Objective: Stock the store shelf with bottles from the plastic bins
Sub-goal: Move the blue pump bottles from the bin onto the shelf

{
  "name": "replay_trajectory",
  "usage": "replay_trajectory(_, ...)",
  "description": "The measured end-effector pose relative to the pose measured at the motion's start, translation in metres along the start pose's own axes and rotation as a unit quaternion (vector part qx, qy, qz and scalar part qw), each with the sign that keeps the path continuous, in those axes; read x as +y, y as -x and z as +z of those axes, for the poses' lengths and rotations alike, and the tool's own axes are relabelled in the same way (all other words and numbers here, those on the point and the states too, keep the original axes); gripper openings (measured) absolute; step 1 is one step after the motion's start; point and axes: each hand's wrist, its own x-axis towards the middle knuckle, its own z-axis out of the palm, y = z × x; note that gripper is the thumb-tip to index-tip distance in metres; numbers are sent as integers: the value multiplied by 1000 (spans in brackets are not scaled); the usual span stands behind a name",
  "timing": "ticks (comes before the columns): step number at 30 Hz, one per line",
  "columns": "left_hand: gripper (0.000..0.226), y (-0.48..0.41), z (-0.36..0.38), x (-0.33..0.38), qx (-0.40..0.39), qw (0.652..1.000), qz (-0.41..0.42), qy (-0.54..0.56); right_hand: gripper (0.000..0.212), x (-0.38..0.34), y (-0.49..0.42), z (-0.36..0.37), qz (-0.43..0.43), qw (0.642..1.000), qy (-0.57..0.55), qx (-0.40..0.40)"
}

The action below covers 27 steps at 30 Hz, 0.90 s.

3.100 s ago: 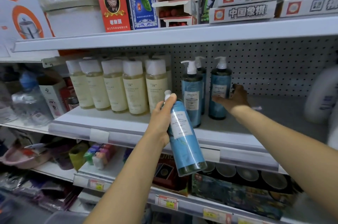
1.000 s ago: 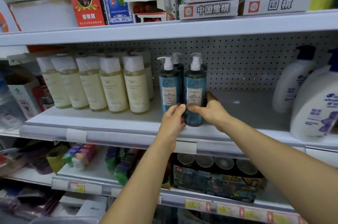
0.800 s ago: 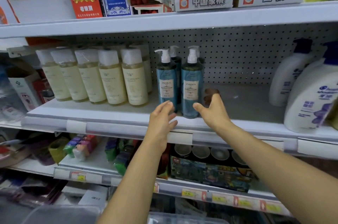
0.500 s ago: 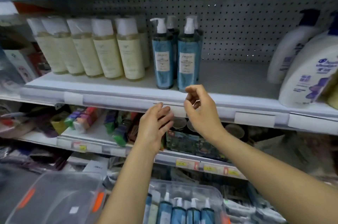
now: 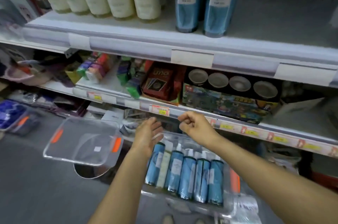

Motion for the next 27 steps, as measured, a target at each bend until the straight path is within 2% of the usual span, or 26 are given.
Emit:
replay_trajectory(5,11,-36,-27,-44,47,996,-46,-65,10,57,-15,47,125,990,-24,-58)
replay_trajectory(10,8,-70,-47,-94,57,979,-43,-189,6,119,-17,81,251,965,-61,-49)
replay_trajectory(13,11,-82,-51,-120,33,959,-23,-279,6,151,-11,92,291,954,-54,-45)
replay_trajectory(16,77,-112,-60,-159,37,923,11,-383,7,172,-5,99,322,945,-46,-46)
replay_trajectory(18,93,-99,-53,-154,32,869,28,-493,8,183,-4,103,333,941,-40,-52)
replay_trajectory(19,95,-94,-52,-154,26,828,44,-559,8,188,-4,104,338,939,-36,-54)
replay_trajectory(22,101,-88,-50,-160,39,661,115,-740,8,201,-4,108,355,932,-46,-49)
replay_trajectory(23,105,-90,-51,-164,49,620,129,-773,9,204,-4,108,361,930,-46,-48)
replay_trajectory(24,107,-91,-50,-167,53,593,135,-792,10,206,-5,109,364,929,-46,-47)
replay_trajectory(27,108,-95,-50,-173,59,545,149,-823,12,212,-9,111,367,928,-49,-43)
